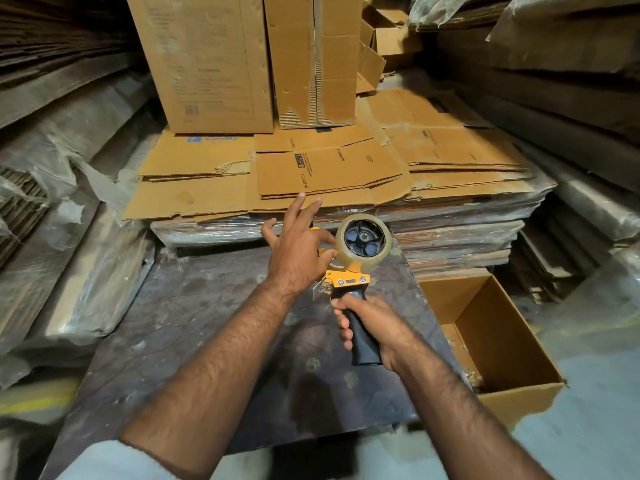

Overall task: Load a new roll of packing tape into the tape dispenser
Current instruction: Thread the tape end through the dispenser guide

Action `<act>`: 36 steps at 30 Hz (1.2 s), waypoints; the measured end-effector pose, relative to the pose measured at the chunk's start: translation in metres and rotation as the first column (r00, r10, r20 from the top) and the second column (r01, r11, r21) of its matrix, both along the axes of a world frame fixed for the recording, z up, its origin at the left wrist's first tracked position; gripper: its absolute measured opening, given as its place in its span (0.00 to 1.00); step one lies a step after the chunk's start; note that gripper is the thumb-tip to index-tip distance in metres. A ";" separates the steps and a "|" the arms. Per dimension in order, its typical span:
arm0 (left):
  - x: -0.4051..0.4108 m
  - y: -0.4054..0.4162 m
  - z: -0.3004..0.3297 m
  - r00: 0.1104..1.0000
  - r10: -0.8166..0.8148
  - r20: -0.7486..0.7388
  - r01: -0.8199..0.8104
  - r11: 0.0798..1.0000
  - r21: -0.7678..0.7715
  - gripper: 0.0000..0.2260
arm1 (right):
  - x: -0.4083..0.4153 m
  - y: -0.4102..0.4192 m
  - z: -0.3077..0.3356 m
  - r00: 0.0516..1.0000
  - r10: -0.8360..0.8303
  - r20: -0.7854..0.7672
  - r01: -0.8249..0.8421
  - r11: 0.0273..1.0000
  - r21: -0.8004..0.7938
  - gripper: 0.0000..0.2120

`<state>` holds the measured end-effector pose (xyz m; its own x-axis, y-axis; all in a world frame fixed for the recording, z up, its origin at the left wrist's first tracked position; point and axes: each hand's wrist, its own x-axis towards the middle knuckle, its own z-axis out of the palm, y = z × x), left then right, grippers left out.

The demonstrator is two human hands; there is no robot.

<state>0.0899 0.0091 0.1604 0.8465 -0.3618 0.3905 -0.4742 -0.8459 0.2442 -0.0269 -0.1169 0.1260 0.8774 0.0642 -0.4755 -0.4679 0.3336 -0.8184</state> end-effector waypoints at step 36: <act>-0.001 0.011 -0.007 0.981 -0.185 -0.064 0.171 0.967 -0.188 0.22 | -0.006 -0.018 -0.015 0.999 0.034 0.004 -0.033 0.997 -0.066 0.10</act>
<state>0.0893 0.0196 0.1531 0.8060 -0.4392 0.3967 -0.5858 -0.6882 0.4281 -0.0333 -0.1348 0.1111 0.8776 0.0623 -0.4753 -0.4739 0.2630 -0.8404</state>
